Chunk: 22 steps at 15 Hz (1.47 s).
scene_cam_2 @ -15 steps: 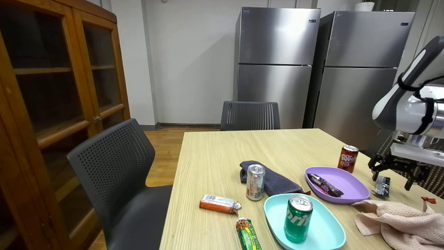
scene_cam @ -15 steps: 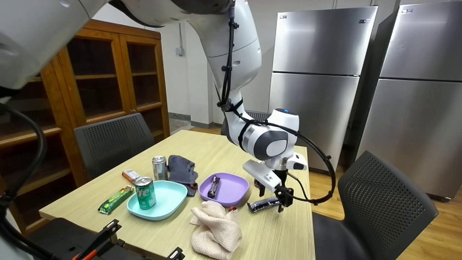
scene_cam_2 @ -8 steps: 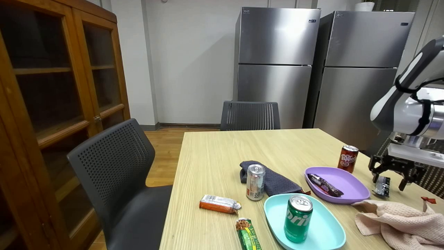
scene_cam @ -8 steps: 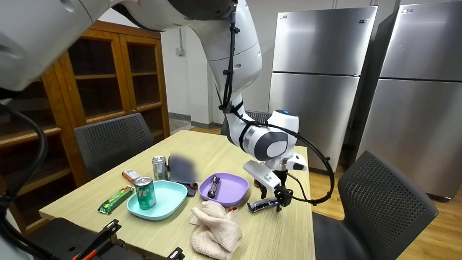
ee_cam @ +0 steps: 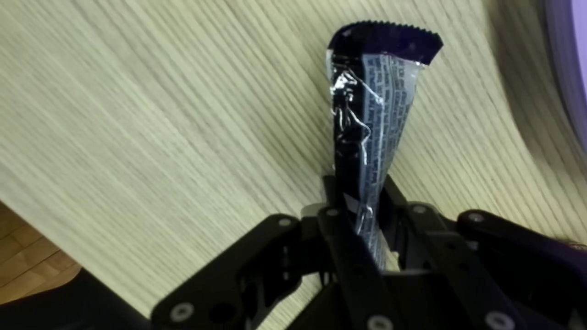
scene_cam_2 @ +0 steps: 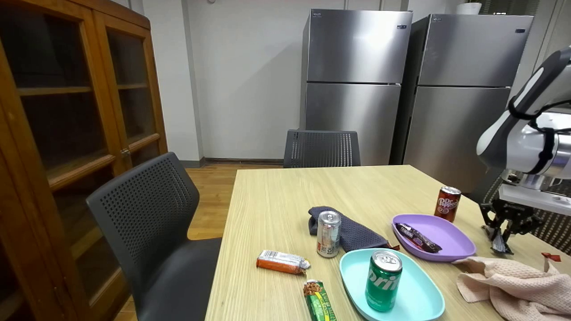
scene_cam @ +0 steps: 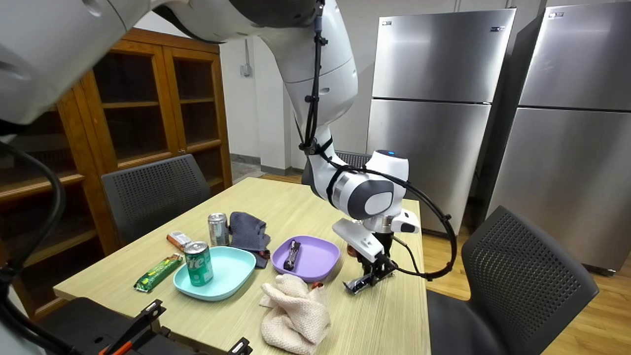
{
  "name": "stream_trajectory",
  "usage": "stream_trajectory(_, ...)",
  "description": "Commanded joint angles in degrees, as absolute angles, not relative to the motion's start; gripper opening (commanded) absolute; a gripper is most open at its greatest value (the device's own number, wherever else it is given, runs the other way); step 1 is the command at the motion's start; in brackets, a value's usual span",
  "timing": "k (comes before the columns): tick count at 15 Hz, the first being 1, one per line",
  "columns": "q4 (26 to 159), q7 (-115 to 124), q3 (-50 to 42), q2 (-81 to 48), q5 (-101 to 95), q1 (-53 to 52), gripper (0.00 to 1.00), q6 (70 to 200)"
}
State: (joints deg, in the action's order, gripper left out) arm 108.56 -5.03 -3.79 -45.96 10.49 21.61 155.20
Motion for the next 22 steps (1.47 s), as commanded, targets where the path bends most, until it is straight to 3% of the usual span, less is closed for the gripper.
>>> stream_trajectory(1,109.5,-4.2,-4.9,-44.7,10.0,20.9,0.05,154.4)
stream_trajectory(15,125.4,-7.9,-8.2,-34.3,-1.4,15.0,0.06,163.2)
stream_trajectory(22,129.1,-15.1,-3.0,-28.7,-3.0,15.5,0.06,163.3)
